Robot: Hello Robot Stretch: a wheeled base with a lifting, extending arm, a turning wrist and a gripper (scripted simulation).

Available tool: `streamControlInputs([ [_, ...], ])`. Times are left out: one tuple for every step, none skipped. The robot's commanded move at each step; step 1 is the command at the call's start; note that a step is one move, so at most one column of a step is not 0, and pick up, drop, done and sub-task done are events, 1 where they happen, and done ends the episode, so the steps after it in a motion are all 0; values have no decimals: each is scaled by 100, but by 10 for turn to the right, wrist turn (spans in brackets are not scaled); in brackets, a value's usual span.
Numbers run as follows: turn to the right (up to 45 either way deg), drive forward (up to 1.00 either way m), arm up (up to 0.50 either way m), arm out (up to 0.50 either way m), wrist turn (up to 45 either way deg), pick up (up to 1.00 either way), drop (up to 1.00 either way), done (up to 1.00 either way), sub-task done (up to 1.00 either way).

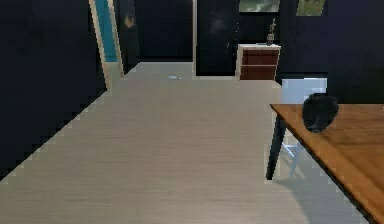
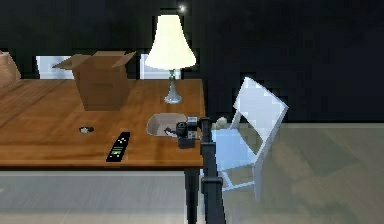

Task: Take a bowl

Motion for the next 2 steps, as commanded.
streamControlInputs([
  [0, 0, 10, 0, 0, 0, 0, 0, 0],
  [0, 0, 0, 0, 0, 0, 0, 100, 0],
])
